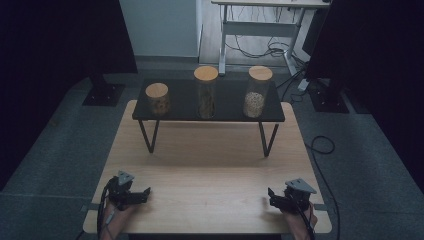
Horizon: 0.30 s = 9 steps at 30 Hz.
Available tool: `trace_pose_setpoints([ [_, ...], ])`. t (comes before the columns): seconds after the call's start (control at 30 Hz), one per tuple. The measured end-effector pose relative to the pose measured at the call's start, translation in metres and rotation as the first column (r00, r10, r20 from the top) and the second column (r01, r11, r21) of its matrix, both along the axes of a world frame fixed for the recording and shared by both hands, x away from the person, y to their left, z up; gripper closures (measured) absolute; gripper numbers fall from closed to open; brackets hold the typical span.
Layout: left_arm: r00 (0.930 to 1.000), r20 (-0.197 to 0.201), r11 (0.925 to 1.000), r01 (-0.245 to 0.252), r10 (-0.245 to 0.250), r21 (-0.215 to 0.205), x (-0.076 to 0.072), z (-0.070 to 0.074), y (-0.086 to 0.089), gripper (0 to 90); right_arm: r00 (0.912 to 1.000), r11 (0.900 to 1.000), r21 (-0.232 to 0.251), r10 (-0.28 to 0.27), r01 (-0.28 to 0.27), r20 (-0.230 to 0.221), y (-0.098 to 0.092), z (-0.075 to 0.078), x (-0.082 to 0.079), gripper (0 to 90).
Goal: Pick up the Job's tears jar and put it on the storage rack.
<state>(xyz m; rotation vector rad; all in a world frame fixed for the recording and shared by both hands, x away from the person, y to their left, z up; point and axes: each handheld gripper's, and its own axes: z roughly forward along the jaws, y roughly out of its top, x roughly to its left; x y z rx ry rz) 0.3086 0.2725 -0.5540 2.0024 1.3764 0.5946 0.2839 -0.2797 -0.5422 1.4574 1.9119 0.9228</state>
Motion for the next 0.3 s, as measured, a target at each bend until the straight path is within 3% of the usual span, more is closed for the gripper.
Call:
trace_pose_setpoints([
  [0.3, 1.0, 0.0, 1.0, 0.0, 0.0, 0.0, 0.0, 0.0, 0.0, 1.6, 0.999, 1.0, -0.007, -0.007, 0.006, -0.044, -0.0004, -0.0058, 0.0008, 6.4],
])
